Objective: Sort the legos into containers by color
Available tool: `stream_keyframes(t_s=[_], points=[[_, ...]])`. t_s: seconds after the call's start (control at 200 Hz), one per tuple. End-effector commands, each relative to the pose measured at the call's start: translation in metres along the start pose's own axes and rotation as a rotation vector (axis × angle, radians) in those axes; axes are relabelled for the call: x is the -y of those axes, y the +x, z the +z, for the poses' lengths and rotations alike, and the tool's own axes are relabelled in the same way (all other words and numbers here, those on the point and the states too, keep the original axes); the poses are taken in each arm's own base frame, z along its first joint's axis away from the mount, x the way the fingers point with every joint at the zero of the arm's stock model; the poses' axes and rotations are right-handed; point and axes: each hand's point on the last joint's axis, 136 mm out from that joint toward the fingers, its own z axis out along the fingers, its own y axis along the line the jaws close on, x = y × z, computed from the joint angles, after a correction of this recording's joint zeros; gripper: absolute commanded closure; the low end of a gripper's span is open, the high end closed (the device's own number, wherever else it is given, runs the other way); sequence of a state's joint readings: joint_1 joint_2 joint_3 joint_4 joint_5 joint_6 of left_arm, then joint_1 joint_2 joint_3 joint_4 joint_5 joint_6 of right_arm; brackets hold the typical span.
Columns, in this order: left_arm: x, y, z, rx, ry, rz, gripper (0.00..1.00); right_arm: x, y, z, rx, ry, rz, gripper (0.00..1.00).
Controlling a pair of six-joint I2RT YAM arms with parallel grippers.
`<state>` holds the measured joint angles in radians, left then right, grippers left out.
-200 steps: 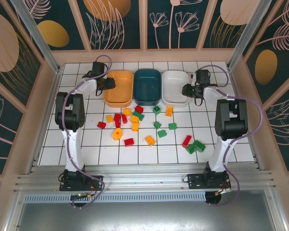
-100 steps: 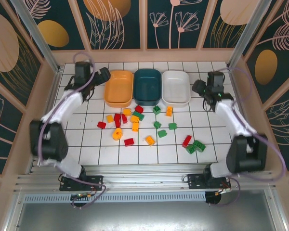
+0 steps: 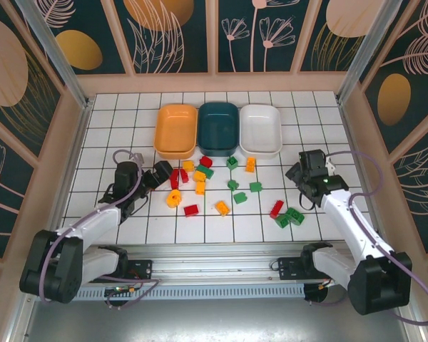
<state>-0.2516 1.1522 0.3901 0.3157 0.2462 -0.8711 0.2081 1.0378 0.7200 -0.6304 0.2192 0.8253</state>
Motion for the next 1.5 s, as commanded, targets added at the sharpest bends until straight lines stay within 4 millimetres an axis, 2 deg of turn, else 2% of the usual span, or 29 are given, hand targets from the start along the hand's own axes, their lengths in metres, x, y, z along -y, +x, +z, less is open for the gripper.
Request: stream_keyframes(t_s=[0.0,0.205,0.47,0.731,0.951,1.381,1.496], points=[[0.029,-0.014,-0.011,0.056,0.116,0.009,0.01,0.034,0.026,0.008,-0.099,0.18,0.034,0.2],[0.033,-0.019,-0.014,0.073,0.113,0.021,0.01,0.062,0.053,0.008,-0.201,0.305,0.033,0.22],[0.032,-0.018,-0.009,0.05,0.098,0.003,0.02,0.077,0.089,0.011,-0.325,0.3,0.036,0.23],[0.033,-0.02,-0.009,0.06,0.105,-0.026,0.02,0.065,0.104,0.014,-0.37,0.186,0.046,0.18],[0.036,-0.022,-0.011,0.059,0.104,-0.02,0.01,0.055,0.108,0.02,-0.374,0.104,0.047,0.23],[0.031,-0.02,-0.011,0.056,0.088,-0.015,0.02,0.057,0.106,0.034,-0.366,0.143,0.009,0.26],[0.03,-0.018,-0.01,0.051,0.082,-0.013,0.02,0.058,0.102,0.038,-0.347,0.15,-0.009,0.32]])
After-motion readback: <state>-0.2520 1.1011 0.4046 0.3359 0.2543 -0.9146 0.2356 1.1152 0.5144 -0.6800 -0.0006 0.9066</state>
